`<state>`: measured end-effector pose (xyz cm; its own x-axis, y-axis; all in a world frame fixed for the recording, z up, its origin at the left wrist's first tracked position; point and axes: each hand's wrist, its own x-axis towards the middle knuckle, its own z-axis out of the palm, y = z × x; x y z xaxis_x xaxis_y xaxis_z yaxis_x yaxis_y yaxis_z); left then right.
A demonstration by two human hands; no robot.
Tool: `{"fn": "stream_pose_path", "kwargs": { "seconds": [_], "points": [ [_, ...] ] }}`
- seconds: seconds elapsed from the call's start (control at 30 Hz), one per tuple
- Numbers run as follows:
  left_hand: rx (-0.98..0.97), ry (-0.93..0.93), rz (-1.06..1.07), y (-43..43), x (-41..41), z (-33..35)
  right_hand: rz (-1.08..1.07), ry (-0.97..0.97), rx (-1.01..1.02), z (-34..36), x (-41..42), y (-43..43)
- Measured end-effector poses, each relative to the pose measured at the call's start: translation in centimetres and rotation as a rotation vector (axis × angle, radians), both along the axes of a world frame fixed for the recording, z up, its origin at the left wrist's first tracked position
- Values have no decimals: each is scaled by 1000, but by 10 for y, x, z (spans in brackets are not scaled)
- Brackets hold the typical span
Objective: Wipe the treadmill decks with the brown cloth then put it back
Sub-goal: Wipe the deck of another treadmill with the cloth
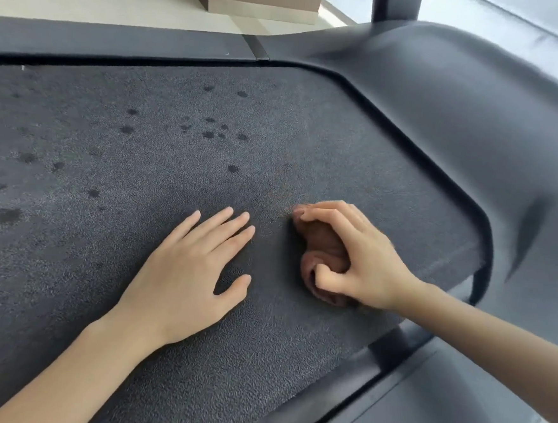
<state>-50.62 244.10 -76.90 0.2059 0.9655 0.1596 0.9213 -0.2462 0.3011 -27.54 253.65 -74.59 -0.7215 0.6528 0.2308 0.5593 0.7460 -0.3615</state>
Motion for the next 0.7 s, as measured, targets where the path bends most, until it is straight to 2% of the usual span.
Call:
{"fn": "stream_pose_path", "kwargs": {
  "seconds": [0.2, 0.27, 0.43, 0.57, 0.7],
  "points": [
    [20, -60, 23, 2, 0, 1, -416, 97, 0, 3, 3, 87],
    [22, -66, 24, 3, 0, 1, -476, 104, 22, -1, -10, 110],
    [9, -59, 25, 2, -2, 2, -372, 56, 25, -1, -32, 120],
    [10, -16, 33, -13, -9, 1, -184, 18, -23, 6, -50, 90],
    [4, 1, 138, -62, -34, 0, -8, 20, -57, 7, -87, 52]
  ]
}}
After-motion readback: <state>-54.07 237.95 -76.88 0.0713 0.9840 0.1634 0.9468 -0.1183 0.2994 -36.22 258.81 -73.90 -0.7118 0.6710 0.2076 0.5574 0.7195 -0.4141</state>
